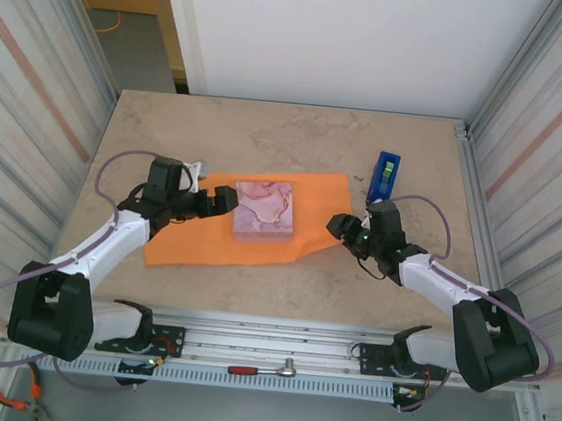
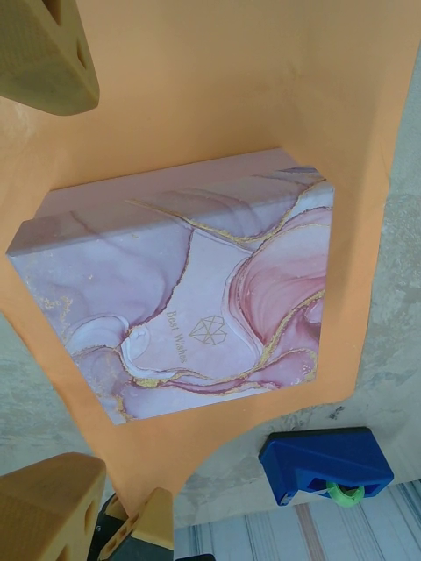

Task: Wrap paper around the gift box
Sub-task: First fold the wrapping paper around the gift box.

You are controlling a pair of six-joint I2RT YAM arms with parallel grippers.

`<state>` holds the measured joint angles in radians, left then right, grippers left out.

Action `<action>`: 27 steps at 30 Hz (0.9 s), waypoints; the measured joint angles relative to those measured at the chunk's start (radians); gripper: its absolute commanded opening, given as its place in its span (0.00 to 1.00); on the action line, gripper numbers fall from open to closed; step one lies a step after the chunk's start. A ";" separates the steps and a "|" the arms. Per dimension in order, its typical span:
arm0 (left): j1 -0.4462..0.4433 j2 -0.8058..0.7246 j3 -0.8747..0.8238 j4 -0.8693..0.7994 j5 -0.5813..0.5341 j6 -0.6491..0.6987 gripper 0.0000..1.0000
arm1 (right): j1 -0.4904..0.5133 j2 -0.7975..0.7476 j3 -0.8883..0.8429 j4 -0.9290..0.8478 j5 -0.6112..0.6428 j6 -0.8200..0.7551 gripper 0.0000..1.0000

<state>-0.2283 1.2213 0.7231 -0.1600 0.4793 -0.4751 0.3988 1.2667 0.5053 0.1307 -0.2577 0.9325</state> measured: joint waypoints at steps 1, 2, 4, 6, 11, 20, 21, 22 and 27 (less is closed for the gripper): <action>0.000 0.000 0.000 0.000 0.000 0.000 0.99 | 0.000 -0.003 -0.002 -0.005 0.002 0.001 0.56; 0.000 0.000 0.000 0.000 0.001 0.000 0.99 | 0.000 -0.006 -0.005 -0.008 0.003 0.002 0.54; 0.000 0.000 0.000 0.001 0.004 0.000 0.99 | 0.000 -0.017 -0.010 -0.018 0.007 0.003 0.53; 0.000 0.000 0.000 0.002 0.010 0.000 0.99 | 0.000 -0.031 -0.015 -0.030 0.012 0.003 0.51; 0.000 0.000 0.000 0.008 0.018 -0.001 0.99 | -0.002 -0.075 -0.037 -0.074 0.033 0.002 0.45; 0.000 0.011 0.000 0.018 0.038 -0.027 0.99 | -0.042 -0.136 -0.089 -0.149 0.067 0.000 0.08; 0.000 0.011 0.000 0.019 0.042 -0.031 0.99 | -0.039 -0.140 -0.087 -0.158 0.071 -0.007 0.02; 0.000 0.011 0.002 0.019 0.046 -0.035 0.98 | -0.037 -0.142 -0.082 -0.169 0.075 -0.016 0.00; 0.000 0.019 0.042 -0.003 0.056 -0.056 0.91 | 0.027 -0.139 -0.008 -0.222 0.088 -0.069 0.00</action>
<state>-0.2283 1.2400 0.7654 -0.1631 0.5354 -0.5316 0.4263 1.1275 0.4976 -0.0914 -0.1699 0.8635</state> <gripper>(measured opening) 0.930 0.062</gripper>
